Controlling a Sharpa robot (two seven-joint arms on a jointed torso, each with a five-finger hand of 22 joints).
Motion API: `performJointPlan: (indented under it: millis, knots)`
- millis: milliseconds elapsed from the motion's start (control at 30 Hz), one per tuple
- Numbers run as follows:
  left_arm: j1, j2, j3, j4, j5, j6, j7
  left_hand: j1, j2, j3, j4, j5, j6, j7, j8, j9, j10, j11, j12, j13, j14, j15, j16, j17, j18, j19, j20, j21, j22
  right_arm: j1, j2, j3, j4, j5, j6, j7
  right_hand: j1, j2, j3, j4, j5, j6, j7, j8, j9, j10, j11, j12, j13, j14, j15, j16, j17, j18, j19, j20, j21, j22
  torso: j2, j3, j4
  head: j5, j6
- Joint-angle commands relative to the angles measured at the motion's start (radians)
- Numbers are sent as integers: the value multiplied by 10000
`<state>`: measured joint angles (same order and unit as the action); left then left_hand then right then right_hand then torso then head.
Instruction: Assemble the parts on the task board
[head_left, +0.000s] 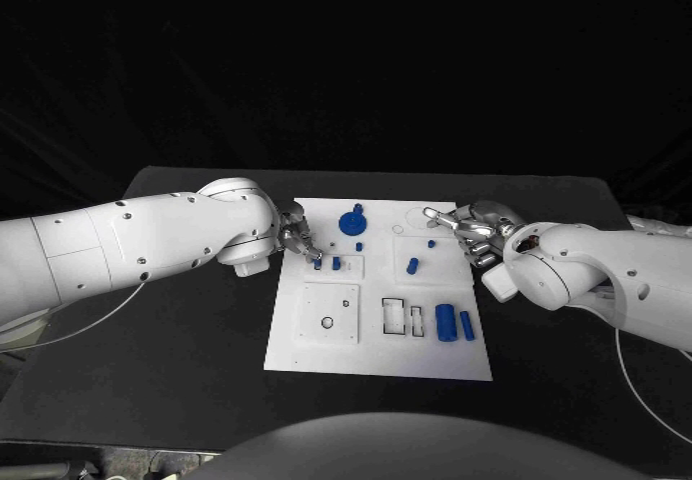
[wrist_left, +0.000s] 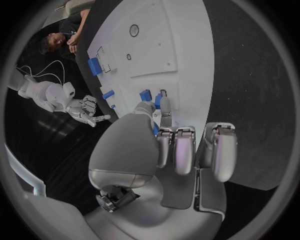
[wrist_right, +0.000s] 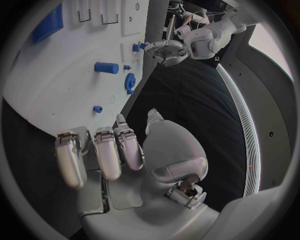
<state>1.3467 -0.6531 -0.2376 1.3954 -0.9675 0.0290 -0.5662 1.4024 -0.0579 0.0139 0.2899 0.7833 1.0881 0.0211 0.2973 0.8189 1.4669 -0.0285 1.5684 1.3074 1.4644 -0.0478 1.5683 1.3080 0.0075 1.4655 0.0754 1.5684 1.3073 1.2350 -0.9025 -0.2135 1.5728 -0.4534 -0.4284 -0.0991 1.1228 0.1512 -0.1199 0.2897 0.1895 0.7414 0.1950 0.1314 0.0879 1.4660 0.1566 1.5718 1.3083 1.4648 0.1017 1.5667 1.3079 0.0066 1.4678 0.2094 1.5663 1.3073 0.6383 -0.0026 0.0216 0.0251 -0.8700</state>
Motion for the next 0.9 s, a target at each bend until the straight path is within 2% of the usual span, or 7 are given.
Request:
performJointPlan:
  millis: [33, 233, 667, 900]
  knots:
    - [-15, 5, 4, 69, -277, 61, 1, 76, -15, 52, -18, 58, -5, -49, 63, 8, 1039, -89, 24, 2634, 1064, -20, 25, 2628, -75, 1053, 8, 24, 2635, -8, 11, 0, 0, -38, 86, 82, -6, 73, -48, 2, 62, 40, 415, 40, 9, 1048, 103, -10, 2625, 1060, 64, 41, 2629, -66, 1030, 69, 45, 2635, -3, 1, 6, 7, 10]
    - [-32, -5, 4, 113, -480, 9, -14, 89, -16, 66, -15, 53, -13, -46, 63, 12, 1039, -88, 24, 2634, 1064, -22, 25, 2628, -75, 1053, 6, 24, 2635, -13, 3, 0, -3, -38, 87, 86, -6, 73, -48, 2, 62, 40, 415, 40, 9, 1048, 103, -10, 2625, 1060, 64, 41, 2629, -66, 1030, 69, 45, 2635, 3, -6, 6, 0, 11]
    - [-42, -10, 5, 115, -560, -12, -62, 118, -9, 96, -15, 31, -21, -44, 66, 19, 1039, -86, 24, 2634, 1064, -25, 25, 2628, -75, 1053, 3, 24, 2635, -21, 0, 0, -2, -37, 95, 90, -6, 73, -48, 2, 62, 40, 415, 40, 9, 1048, 103, -10, 2625, 1060, 64, 41, 2629, -66, 1030, 69, 45, 2635, 4, 4, 7, 27, 2]
    - [-49, 2, 5, 92, -572, 2, -57, 118, -9, 96, -15, 31, -21, -44, 66, 19, 1039, -86, 24, 2634, 1064, -25, 25, 2628, -75, 1053, 3, 24, 2635, -22, -5, 0, 0, -37, 93, 89, -6, 73, -48, 2, 62, 40, 415, 40, 9, 1048, 103, -10, 2625, 1060, 64, 41, 2629, -66, 1030, 69, 45, 2635, 5, -5, 0, 21, 2]
